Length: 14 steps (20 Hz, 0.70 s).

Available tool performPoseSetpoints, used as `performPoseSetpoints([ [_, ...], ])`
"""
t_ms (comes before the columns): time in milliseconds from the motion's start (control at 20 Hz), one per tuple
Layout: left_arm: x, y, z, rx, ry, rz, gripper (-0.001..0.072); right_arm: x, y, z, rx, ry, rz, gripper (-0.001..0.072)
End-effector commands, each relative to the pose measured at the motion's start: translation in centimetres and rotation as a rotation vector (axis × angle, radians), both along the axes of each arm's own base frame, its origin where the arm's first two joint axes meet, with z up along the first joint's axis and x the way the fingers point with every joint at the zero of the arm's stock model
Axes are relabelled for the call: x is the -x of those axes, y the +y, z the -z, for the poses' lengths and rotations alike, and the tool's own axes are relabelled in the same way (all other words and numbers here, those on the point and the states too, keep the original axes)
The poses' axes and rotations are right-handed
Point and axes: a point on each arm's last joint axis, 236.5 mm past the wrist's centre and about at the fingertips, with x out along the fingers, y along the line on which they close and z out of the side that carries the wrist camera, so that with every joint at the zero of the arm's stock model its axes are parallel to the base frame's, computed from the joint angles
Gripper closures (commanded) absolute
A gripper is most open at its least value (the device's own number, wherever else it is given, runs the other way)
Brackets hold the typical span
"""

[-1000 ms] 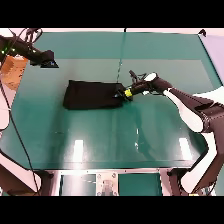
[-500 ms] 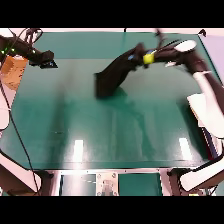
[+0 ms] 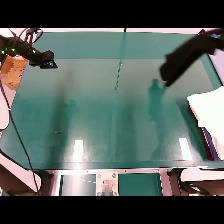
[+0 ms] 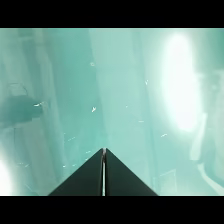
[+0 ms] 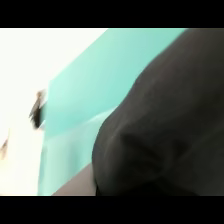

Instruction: Fold the shirts.

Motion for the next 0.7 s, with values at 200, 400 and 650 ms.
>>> performPoseSetpoints([
  [200,0.0,0.0,0.0,0.001,0.001,-0.004,0.0686,12.9,-14.2,-1.6,0.097,0.172,0.414,0.0695],
  [400,0.1,0.0,0.0,0.002,0.003,-0.002,0.0686,21.4,-16.6,0.6,0.188,0.457,0.627,0.0695],
  [650,0.2,0.0,0.0,0.001,0.011,0.002,0.0686,31.5,-18.4,3.9,0.283,0.855,0.835,0.0694],
])
